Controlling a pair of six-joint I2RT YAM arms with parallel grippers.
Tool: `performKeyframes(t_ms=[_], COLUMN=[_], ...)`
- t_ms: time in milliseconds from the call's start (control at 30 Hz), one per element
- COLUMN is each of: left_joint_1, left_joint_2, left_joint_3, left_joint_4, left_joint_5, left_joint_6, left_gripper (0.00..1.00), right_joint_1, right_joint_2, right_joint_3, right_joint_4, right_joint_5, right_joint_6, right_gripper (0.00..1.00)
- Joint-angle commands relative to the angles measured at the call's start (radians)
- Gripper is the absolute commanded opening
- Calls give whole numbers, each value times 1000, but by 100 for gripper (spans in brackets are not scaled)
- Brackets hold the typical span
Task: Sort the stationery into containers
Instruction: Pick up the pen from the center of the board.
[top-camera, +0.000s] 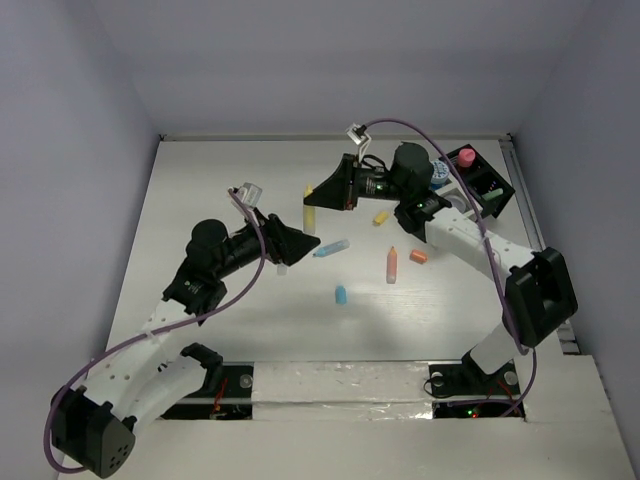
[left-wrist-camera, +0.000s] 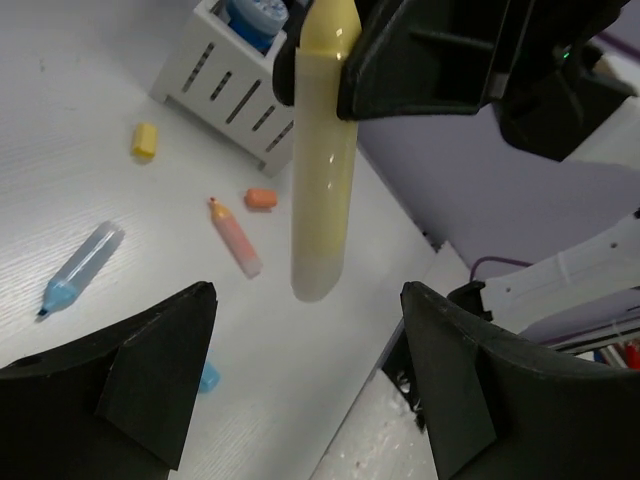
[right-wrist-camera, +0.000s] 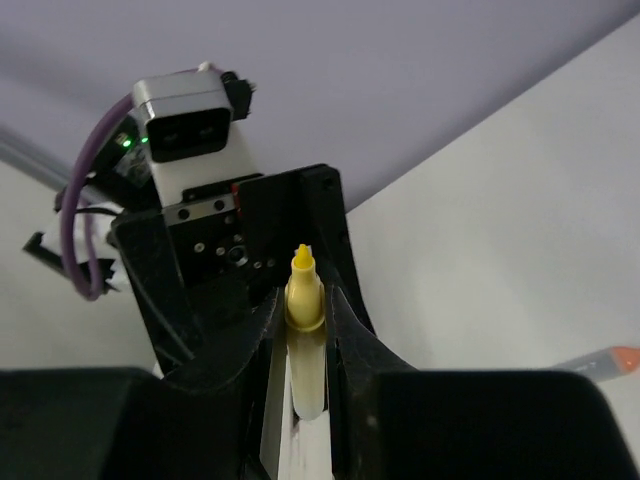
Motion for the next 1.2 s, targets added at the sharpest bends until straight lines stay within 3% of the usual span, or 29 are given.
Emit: performKeyframes(t_ms=[0,67,167,367,500,633,767,800,833,933,1000,1033,1100,1133,1167], left_joint_1=[-2,-2,-2,-2,-2,-2,-2,-2,-2,-2,-2,-2,-2,-2,-2], left_joint_2=[-3,8,28,69,90,101,98,97,91,71,63,57,35,17,8], left_joint_3=[-10,-8,-1,-5,1,-7,-4,-1,5,24,35,47,65,71,77], left_joint_4=[225,250,279,355,368,365,351,337,325,253,212,161,65,32,-5], left_joint_5=[64,74,80,113,149,165,169,169,166,127,93,79,16,-8,-33], left_joint_6=[-96,-108,-119,-149,-159,-160,-156,-146,-137,-102,-79,-56,-21,-4,33], left_gripper=[71,69,56,50,49,42,19,6,0,0,0,0,0,0,0], right_joint_1=[-4,-4,-4,-4,-4,-4,-4,-4,-4,-4,-4,-4,-4,-4,-15], right_joint_2=[-57,-59,-51,-8,9,22,29,29,27,22,16,10,-17,-30,-59], right_joint_3=[-22,-29,-44,-65,-58,-45,-38,-36,-35,-38,-38,-41,-48,-53,-58], right_joint_4=[153,165,217,365,372,398,397,391,370,331,288,244,143,109,75], right_joint_5=[-102,-107,-123,-157,-146,-139,-139,-131,-127,-117,-102,-94,-56,-41,-25], right_joint_6=[79,97,135,249,257,275,273,269,255,225,197,162,113,59,30], right_gripper=[0,0,0,0,0,0,0,0,0,0,9,28,48,64,71])
